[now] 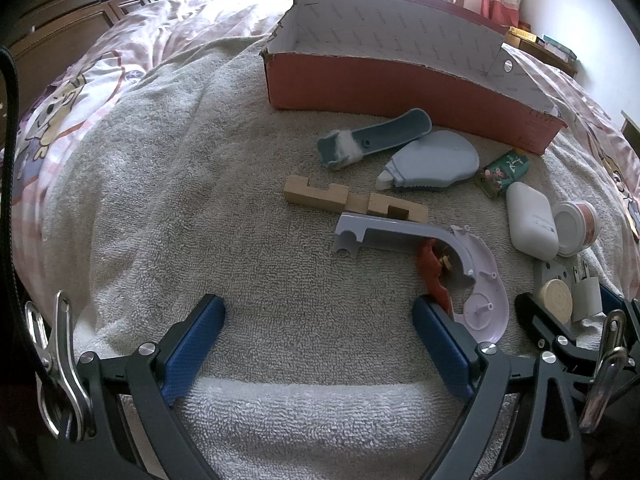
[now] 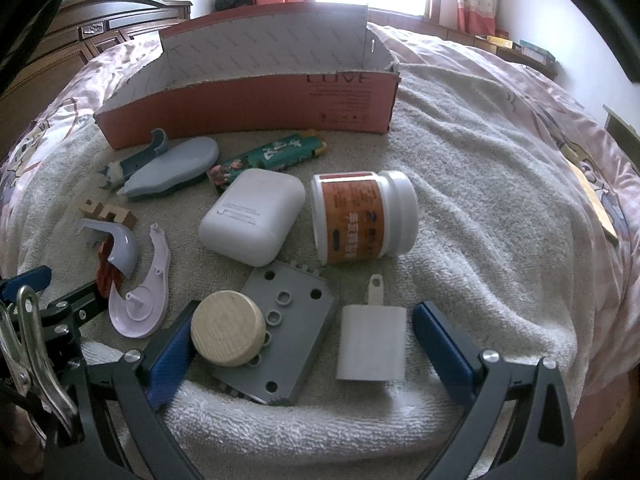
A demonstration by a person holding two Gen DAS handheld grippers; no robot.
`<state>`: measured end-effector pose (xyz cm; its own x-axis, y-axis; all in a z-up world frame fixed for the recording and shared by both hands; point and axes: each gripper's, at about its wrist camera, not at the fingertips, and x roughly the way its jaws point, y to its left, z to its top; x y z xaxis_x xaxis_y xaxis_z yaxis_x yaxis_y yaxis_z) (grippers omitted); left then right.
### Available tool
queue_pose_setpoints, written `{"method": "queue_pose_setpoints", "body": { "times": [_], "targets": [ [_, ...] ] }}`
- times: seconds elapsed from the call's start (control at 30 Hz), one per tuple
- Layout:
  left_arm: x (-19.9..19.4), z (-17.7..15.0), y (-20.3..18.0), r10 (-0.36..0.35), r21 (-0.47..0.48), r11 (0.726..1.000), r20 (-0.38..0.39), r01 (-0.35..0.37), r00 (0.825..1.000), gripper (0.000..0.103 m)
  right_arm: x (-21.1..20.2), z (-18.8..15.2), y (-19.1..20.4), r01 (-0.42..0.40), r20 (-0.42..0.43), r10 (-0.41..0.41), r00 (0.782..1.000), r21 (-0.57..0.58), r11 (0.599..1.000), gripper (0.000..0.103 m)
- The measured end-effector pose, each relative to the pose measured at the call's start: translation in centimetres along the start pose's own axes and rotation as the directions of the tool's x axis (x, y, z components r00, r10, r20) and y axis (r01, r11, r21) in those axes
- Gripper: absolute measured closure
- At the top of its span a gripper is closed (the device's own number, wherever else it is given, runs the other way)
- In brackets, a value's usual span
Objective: Organize rigid objects
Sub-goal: 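Reach the left gripper to the red toy figure and close on it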
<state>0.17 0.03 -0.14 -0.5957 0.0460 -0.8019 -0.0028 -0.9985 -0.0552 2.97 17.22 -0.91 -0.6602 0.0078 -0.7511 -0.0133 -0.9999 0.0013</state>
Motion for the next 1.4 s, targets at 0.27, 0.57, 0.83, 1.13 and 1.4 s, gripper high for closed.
{"method": "queue_pose_setpoints", "body": {
  "times": [0.27, 0.57, 0.83, 1.13, 1.4],
  "targets": [
    [0.0, 0.0, 0.0, 0.0, 0.0, 1.0, 0.001, 0.0, 1.0, 0.006, 0.0, 0.0, 0.0, 0.0, 0.001, 0.0, 1.0, 0.0, 1.0, 0.0],
    [0.0, -0.1, 0.0, 0.0, 0.001, 1.0, 0.002, 0.0, 1.0, 0.007, 0.0, -0.1, 0.0, 0.0, 0.003, 0.0, 1.0, 0.0, 1.0, 0.0],
    [0.0, 0.4, 0.2, -0.002, -0.009, 1.0, 0.008, 0.002, 1.0, 0.01, -0.1, 0.0, -0.1, -0.004, 0.004, 0.004, 1.0, 0.002, 1.0, 0.0],
    [-2.2, 1.2, 1.3, -0.045, -0.059, 0.997, 0.04, 0.048, 0.998, 0.019, -1.0, 0.1, -0.6, -0.07, -0.017, 0.069, 0.997, -0.021, 0.997, 0.001],
    [-3.4, 1.6, 0.3, -0.084, 0.027, 0.996, 0.078, 0.082, 0.993, 0.019, -1.7, 0.3, -1.4, -0.101, 0.011, 0.101, 0.995, -0.014, 0.995, 0.001]
  ]
}}
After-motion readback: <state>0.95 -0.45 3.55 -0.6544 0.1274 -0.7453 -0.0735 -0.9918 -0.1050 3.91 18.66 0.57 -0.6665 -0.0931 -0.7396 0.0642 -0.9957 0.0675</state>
